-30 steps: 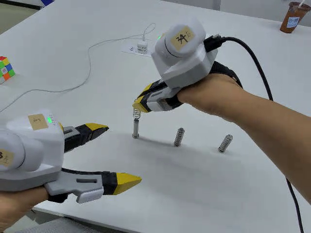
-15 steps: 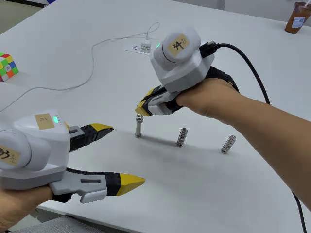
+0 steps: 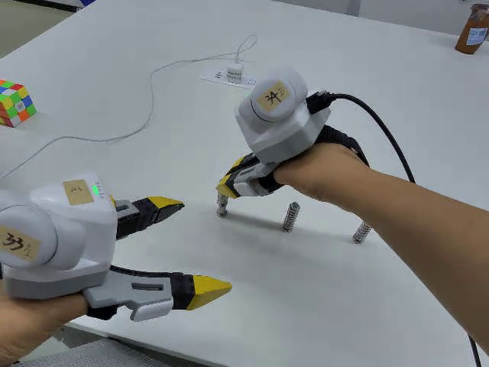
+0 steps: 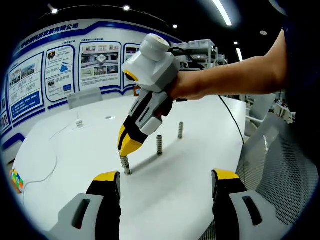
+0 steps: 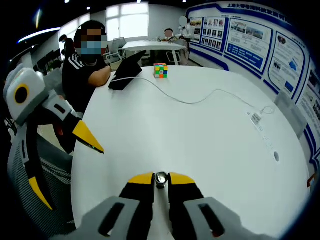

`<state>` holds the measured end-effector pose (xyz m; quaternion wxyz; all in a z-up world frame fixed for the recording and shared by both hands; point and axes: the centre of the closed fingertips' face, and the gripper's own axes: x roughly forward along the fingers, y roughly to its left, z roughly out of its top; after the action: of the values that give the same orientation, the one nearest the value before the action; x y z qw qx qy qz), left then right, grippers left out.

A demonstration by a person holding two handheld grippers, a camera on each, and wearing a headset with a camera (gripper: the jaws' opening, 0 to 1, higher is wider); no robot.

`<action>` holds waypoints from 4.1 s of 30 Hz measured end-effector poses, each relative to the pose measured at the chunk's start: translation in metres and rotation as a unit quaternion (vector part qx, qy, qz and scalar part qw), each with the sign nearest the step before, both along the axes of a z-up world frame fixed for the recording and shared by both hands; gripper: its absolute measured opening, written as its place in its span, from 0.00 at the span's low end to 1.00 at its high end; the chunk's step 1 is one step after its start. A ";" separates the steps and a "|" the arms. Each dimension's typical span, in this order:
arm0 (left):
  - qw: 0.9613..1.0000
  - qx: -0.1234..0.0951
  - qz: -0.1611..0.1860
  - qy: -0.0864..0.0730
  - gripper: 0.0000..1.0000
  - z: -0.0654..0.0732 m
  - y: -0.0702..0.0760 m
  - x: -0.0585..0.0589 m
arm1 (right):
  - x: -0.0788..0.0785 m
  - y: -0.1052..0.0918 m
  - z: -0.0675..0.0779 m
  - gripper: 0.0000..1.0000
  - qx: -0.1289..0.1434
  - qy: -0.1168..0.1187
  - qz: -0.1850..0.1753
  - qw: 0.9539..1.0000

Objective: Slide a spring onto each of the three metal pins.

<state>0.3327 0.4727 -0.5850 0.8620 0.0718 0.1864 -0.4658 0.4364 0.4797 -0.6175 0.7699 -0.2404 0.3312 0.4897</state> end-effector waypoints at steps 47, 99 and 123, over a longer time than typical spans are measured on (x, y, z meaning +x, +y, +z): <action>1.000 0.009 0.002 -0.006 0.78 0.006 0.003 0.007 | -0.013 -0.070 0.038 0.24 0.034 -0.071 -0.037 0.996; 1.000 0.017 0.000 0.002 0.80 -0.004 0.003 0.007 | -0.089 -0.208 0.021 0.64 0.128 -0.115 -0.140 0.975; 1.000 0.014 0.013 0.013 0.80 -0.015 0.008 0.008 | -0.094 -0.209 0.012 0.73 0.158 -0.106 -0.182 0.965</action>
<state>0.3408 0.4804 -0.6001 0.8642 0.0754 0.2054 -0.4530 0.3425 0.2703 -0.6054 0.9050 -0.1020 0.2047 0.3587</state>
